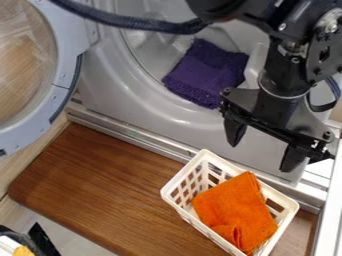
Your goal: Put the purple cloth on the middle of the table
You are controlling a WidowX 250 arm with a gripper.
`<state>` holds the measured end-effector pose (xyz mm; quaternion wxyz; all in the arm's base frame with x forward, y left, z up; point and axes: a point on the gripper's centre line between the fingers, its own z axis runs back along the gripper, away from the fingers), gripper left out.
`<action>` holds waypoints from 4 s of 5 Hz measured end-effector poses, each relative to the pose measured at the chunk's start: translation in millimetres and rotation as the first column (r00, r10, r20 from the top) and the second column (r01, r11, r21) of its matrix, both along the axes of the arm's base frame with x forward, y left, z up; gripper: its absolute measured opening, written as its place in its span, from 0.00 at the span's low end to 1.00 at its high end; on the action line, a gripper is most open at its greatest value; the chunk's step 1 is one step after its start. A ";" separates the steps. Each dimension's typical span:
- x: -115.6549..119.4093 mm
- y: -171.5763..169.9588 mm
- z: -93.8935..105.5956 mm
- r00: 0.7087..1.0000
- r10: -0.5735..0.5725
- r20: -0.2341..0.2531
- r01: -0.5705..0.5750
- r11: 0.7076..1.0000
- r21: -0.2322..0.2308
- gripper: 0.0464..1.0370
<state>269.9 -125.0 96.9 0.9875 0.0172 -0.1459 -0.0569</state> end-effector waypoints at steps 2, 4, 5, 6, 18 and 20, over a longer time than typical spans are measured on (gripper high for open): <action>-2.2 16.3 -7.0 0.998 0.057 0.033 -0.056 0.998 -0.033 0.96; 9.0 44.8 -11.3 0.987 0.129 0.096 -0.122 0.990 -0.077 0.96; 24.6 66.2 -17.5 0.984 0.127 0.127 -0.117 0.990 -0.084 0.96; 42.1 88.1 -20.0 0.979 0.134 0.153 -0.124 0.990 -0.072 0.96; 96.5 112.0 -13.1 0.976 0.160 0.151 -0.140 0.981 -0.131 0.04; 39.1 118.6 -10.8 0.962 0.234 0.137 -0.223 0.970 -0.096 0.04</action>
